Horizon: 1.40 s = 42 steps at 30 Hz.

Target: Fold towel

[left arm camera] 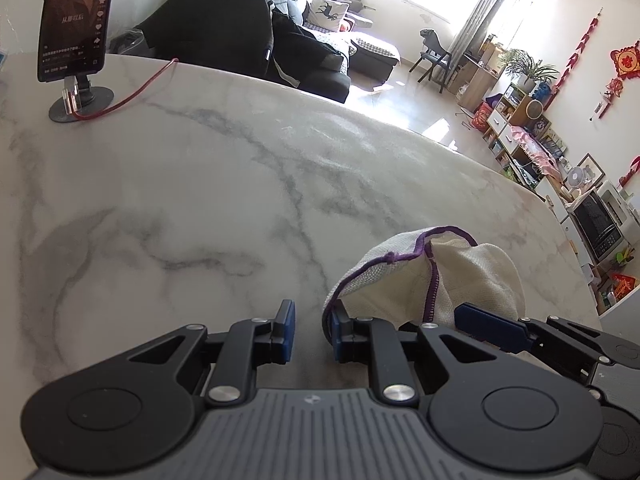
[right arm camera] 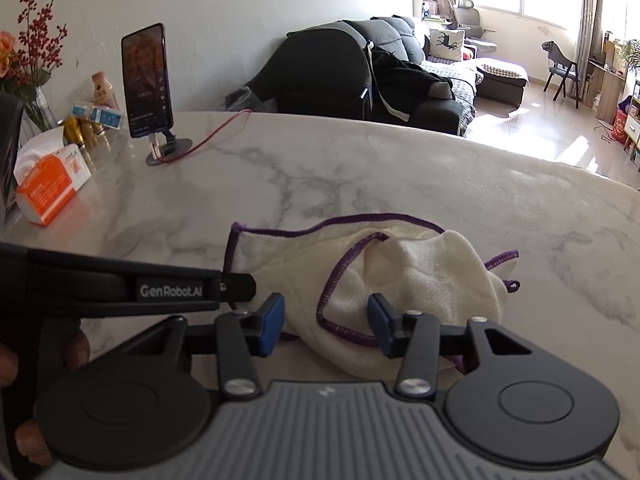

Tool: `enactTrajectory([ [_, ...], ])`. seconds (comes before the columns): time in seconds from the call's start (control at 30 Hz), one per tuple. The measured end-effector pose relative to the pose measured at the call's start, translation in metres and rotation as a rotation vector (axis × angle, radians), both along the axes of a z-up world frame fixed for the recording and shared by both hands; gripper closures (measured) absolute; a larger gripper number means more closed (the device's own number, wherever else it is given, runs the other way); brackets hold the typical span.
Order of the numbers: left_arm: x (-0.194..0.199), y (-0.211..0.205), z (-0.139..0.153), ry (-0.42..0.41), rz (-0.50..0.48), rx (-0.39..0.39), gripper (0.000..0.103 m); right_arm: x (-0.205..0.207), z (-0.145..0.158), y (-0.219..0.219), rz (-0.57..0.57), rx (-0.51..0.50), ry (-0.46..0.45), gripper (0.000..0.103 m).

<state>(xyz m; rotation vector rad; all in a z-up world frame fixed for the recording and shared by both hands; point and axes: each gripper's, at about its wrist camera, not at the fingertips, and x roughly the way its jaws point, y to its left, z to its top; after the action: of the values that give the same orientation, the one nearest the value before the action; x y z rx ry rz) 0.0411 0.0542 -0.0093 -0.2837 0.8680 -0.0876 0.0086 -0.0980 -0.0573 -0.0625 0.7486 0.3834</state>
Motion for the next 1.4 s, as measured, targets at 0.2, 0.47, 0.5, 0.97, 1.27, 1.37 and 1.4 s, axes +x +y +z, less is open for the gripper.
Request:
enactTrajectory([
  [0.2,0.0,0.0,-0.001,-0.005,0.0,-0.002,0.084,0.003,-0.005,-0.004,-0.033,0.014,-0.007,0.087],
  [0.47,0.001,0.001,-0.001,-0.005,0.005,0.002,0.084,-0.008,0.013,-0.022,-0.075,0.055,-0.047,0.095],
  [0.5,0.001,0.001,0.0,-0.005,0.006,0.002,0.084,-0.01,0.016,-0.025,-0.086,0.06,-0.053,0.095],
  [0.97,0.003,0.004,0.001,-0.013,0.022,0.039,0.084,-0.021,0.036,-0.066,-0.217,0.117,-0.089,0.095],
  [1.27,0.003,0.004,0.001,-0.013,0.034,0.073,0.084,-0.027,0.045,-0.089,-0.306,0.102,-0.129,0.096],
  [1.37,0.003,0.004,0.002,-0.011,0.035,0.081,0.084,-0.029,0.047,-0.095,-0.324,0.1,-0.132,0.096],
  [1.4,0.003,0.004,0.002,-0.01,0.035,0.084,0.084,-0.03,0.047,-0.096,-0.327,0.1,-0.133,0.096],
])
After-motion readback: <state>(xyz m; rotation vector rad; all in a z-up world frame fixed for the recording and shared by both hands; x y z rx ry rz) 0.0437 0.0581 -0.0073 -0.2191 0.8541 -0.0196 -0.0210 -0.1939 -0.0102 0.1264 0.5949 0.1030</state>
